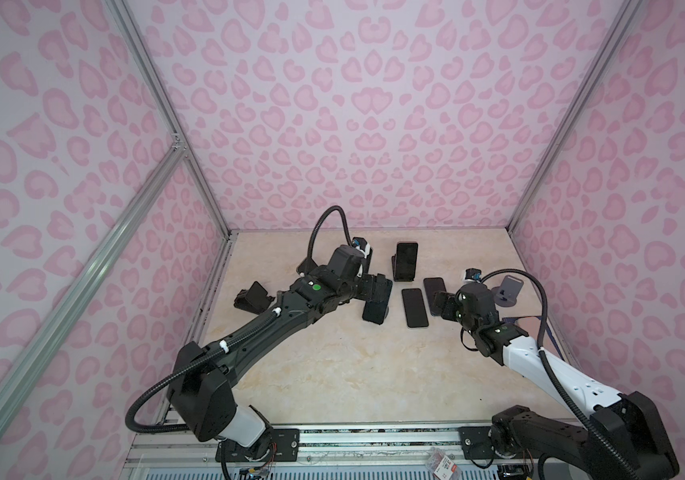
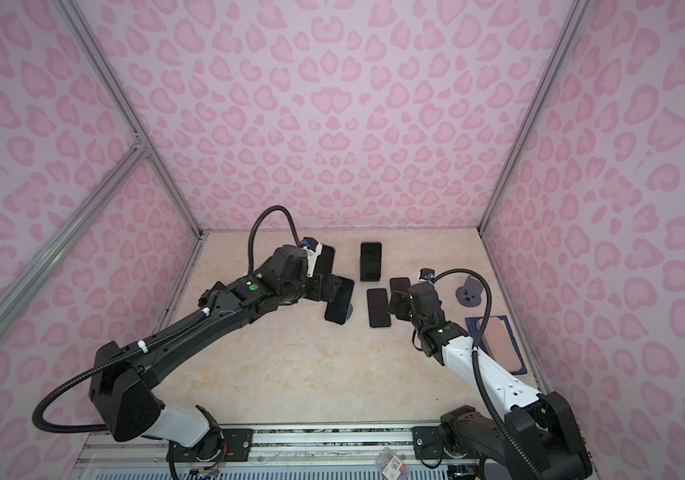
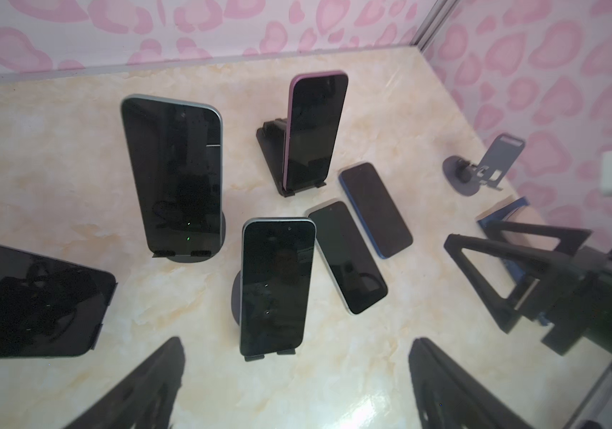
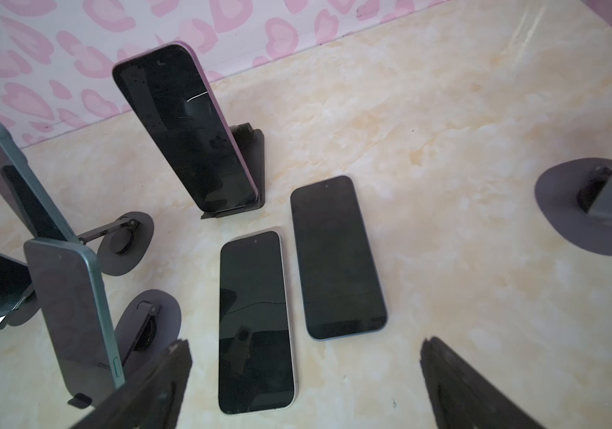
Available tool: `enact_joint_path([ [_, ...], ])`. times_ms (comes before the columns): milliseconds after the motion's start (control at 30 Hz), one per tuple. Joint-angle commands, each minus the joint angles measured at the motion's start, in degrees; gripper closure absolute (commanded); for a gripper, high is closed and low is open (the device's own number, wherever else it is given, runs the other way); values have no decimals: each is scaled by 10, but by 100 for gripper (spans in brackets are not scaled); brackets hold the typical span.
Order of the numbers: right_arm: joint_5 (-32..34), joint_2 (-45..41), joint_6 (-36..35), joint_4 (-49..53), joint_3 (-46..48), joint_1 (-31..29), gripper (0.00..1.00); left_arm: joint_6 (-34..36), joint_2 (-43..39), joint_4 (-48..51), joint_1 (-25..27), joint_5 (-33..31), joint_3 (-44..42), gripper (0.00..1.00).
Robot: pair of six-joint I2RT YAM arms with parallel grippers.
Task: Remove the phone from the phone stand
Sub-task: 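Lower the left gripper onto a dark phone on its stand and close on its top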
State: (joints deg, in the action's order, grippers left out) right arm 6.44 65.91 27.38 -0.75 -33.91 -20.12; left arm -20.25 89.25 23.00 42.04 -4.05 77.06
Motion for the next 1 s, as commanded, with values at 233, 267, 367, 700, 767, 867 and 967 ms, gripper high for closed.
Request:
enact_joint_path([
  [233,120,-80,0,-122,102,-11,3,20,181,117,11,-69,157,1],
  [267,130,-85,-3,-119,101,-12,3,22,192,123,13,-75,170,2],
  [367,145,-94,-6,-120,107,-12,3,27,219,130,21,-88,199,2],
  [700,138,-50,-4,-133,95,-24,2,25,273,143,22,-96,247,2],
  [767,141,-47,-6,-135,94,-26,2,25,278,145,22,-102,247,2],
  [867,144,-45,-7,-134,92,-30,2,26,284,141,22,-103,246,2],
  [967,149,-45,-7,-134,93,-33,2,28,293,136,22,-94,250,2],
])
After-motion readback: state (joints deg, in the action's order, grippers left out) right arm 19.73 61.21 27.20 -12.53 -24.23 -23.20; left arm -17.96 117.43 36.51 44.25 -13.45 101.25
